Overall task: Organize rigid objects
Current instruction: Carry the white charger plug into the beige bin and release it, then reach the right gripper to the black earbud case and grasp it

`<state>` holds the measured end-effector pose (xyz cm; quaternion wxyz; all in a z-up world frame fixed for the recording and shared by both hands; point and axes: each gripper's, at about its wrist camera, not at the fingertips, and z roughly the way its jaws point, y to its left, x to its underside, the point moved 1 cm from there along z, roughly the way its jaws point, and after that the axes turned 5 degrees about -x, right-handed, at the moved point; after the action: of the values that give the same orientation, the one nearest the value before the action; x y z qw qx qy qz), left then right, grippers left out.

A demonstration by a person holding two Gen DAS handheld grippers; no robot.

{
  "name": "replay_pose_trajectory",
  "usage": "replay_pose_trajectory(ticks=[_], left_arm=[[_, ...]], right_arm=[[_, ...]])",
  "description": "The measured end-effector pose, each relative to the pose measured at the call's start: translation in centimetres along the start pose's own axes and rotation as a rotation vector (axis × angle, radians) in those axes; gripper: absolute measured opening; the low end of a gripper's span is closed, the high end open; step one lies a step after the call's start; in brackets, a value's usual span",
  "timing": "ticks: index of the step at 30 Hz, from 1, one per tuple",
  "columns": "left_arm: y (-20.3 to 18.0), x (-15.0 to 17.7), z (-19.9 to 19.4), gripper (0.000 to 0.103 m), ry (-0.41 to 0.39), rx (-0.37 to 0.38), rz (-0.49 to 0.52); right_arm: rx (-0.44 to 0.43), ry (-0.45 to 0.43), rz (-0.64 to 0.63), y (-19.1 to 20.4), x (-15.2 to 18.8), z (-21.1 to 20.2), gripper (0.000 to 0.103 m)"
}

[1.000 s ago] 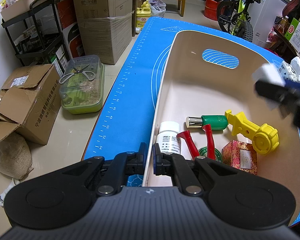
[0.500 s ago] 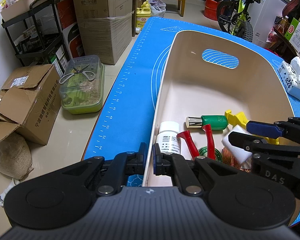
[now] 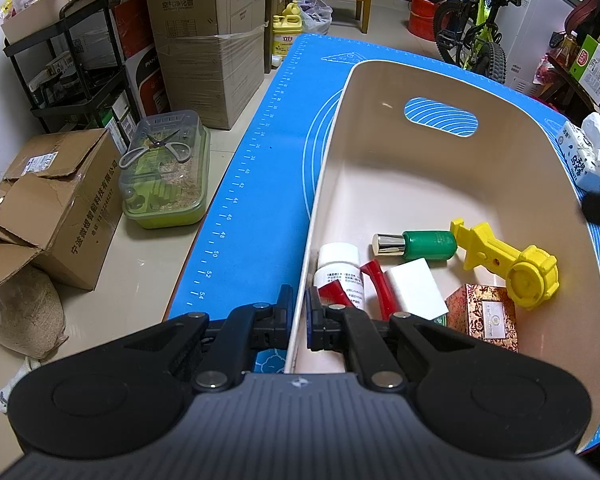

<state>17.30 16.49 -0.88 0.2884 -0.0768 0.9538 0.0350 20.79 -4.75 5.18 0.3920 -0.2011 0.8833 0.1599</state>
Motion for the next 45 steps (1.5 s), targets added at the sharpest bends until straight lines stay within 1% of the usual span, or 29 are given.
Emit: replay_pose_trajectory(ticks=[6, 9, 13, 16, 20, 24, 27, 31, 36, 37, 39, 40, 41, 43, 45], left_arm=[[0.1, 0.0, 0.0, 0.008, 0.0, -0.001, 0.001], [0.1, 0.0, 0.0, 0.008, 0.0, 0.0, 0.001], [0.0, 0.0, 0.0, 0.008, 0.0, -0.003, 0.002], [0.3, -0.1, -0.1, 0.008, 0.0, -0.006, 0.006], [0.2, -0.1, -0.1, 0.009, 0.0, -0.005, 0.006], [0.3, -0.1, -0.2, 0.009, -0.002, -0.011, 0.012], [0.4, -0.1, -0.1, 0.009, 0.0, -0.011, 0.011], [0.1, -0.1, -0.3, 0.009, 0.004, -0.008, 0.009], [0.1, -0.1, -0.3, 0.009, 0.004, -0.009, 0.009], [0.1, -0.1, -0.2, 0.009, 0.004, -0.01, 0.01], [0.1, -0.2, -0.2, 0.009, 0.006, -0.011, 0.011], [0.1, -0.2, -0.2, 0.009, 0.007, -0.012, 0.011], [0.0, -0.2, -0.2, 0.009, 0.006, -0.012, 0.011], [0.1, -0.2, -0.2, 0.009, 0.006, -0.012, 0.011], [0.0, -0.2, -0.2, 0.009, 0.007, -0.012, 0.011]], right_arm=[[0.06, -0.035, 0.029, -5.0, 1.0, -2.1, 0.069], [0.071, -0.013, 0.046, -7.3, 2.3, -2.1, 0.069], [0.068, 0.039, 0.021, -8.7, 4.2, -1.2, 0.069], [0.047, 0.07, -0.001, -9.0, 5.4, -0.1, 0.069], [-0.002, 0.094, -0.034, -9.1, 6.9, 1.3, 0.069], [-0.058, 0.123, -0.054, -8.9, 7.9, 2.9, 0.069], [-0.081, 0.153, -0.095, -8.4, 8.4, 4.1, 0.069], [-0.089, 0.19, -0.144, -7.7, 9.3, 5.7, 0.069], [-0.094, 0.209, -0.155, -7.4, 10.1, 7.1, 0.07], [-0.097, 0.196, -0.163, -7.3, 10.1, 7.1, 0.07], [-0.095, 0.188, -0.164, -7.2, 10.3, 7.2, 0.067], [-0.094, 0.182, -0.161, -7.3, 10.4, 7.1, 0.06], [-0.094, 0.177, -0.157, -7.3, 10.4, 7.0, 0.059], [-0.102, 0.17, -0.137, -7.5, 10.6, 6.7, 0.059], [-0.086, 0.166, -0.136, -7.4, 10.8, 6.6, 0.059]])
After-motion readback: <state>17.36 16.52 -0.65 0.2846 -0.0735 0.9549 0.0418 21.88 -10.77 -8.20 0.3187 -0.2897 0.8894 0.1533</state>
